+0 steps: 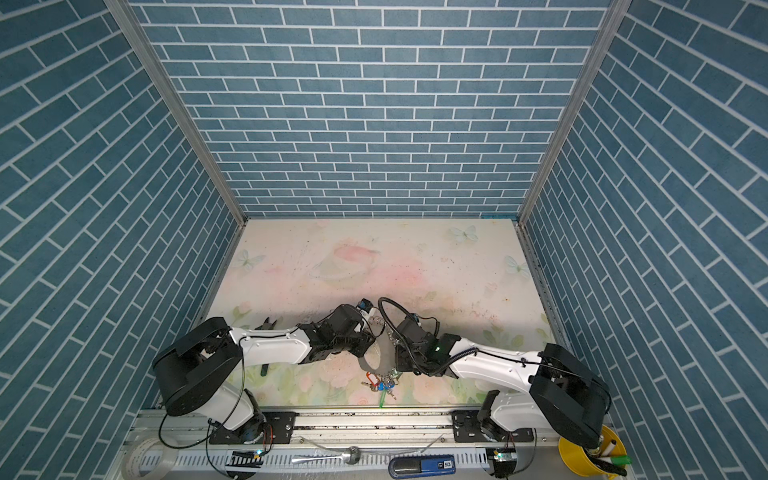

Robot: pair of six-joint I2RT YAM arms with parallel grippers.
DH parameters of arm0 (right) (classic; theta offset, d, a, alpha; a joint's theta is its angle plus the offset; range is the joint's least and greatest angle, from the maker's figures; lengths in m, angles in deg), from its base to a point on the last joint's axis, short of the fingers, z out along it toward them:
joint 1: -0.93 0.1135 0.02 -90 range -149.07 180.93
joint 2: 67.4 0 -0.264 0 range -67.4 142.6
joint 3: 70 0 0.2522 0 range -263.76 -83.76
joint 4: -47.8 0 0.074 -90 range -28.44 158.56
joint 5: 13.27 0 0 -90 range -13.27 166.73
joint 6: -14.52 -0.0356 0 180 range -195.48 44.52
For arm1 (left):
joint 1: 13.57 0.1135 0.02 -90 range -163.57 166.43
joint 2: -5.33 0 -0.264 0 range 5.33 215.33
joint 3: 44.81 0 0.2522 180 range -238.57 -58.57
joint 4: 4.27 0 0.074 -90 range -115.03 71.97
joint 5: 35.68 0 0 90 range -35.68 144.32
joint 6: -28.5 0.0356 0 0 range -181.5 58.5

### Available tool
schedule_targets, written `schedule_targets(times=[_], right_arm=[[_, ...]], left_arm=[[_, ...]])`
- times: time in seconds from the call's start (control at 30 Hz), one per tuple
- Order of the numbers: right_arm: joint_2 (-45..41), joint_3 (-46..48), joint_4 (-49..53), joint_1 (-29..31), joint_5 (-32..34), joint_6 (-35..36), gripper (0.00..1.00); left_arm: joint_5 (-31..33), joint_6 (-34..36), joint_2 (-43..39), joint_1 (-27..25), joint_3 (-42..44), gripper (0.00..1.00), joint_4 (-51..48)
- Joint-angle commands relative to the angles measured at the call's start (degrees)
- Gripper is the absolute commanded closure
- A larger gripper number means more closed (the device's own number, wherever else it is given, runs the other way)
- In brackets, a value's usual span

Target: Put the keys on the keyring

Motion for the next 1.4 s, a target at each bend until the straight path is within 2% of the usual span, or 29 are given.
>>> schedule_targets(times=[0.0,0.4,0.7,0.9,1.13,1.23,1.37], right_arm=[[1.04,0.63,-0.36,-0.37,-0.85,-2.4,0.83],[2.89,-0.11,-1.21,-0.67,-1.49,-1.57,0.91],[0.71,-1.75,3.2,-0.64,2.68,0.66,1.0],[-3.82,-4.08,8.49,-0.64,7.95,8.05,1.0],[-6.07,-9.51,18.79,-0.57,14.56,19.08,1.0],[-7.48,-10.24,19.48,-0.56,15.27,22.38,1.0],[-9.66,-10.85,19.39,-0.57,16.86,25.43,1.0]], left_arm=[[0.11,-0.26,0.55,0.36,1.47,0.65,-4.53],[-0.46,-0.5,0.12,0.36,1.82,0.65,-3.94],[0.47,-0.13,-2.71,0.36,2.92,0.65,-3.62],[2.29,1.69,-11.32,0.36,5.7,0.64,-1.75],[3.94,8.74,-22.67,0.36,6.63,0.58,-2.18],[2.87,11.43,-24.17,0.36,5.95,0.56,-1.5],[-2.11,14.0,-22.98,0.36,4.85,0.56,1.36]])
